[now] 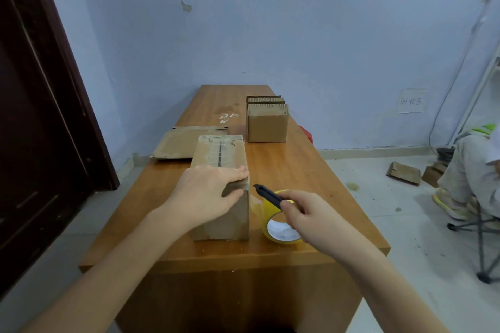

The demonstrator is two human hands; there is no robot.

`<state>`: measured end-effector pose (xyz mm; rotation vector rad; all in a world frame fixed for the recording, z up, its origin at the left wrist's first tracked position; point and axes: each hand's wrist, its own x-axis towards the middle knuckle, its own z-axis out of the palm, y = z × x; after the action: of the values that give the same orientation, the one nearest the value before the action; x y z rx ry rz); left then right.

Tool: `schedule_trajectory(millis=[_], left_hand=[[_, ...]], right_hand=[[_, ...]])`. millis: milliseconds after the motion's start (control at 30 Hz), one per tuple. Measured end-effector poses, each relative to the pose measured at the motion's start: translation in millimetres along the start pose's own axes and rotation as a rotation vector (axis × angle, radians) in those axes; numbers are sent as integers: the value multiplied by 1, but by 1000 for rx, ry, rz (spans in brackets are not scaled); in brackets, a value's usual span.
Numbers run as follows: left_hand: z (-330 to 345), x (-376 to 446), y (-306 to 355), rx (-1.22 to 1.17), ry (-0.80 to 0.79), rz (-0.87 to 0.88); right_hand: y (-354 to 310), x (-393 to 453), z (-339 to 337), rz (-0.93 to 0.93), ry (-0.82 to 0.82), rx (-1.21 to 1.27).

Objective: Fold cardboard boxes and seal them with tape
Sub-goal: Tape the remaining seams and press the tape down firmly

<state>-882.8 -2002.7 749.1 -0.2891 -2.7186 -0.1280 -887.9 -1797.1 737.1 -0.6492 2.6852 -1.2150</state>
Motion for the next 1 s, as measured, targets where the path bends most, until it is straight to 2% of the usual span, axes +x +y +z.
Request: schedule_trajectory(millis=[167,667,867,1000], left_hand=[[-1,0,1,-6,2,1],[-5,1,3,24,-52,20],[-5,3,1,25,-88,30],[-6,3,0,11,-102,27]], right_hand=[[-3,5,9,-5,53,-122],[-8,-1,17,-54,92,-34],[-11,-22,21,-98,133,-94],[-17,-37,34,-158,43,-102]])
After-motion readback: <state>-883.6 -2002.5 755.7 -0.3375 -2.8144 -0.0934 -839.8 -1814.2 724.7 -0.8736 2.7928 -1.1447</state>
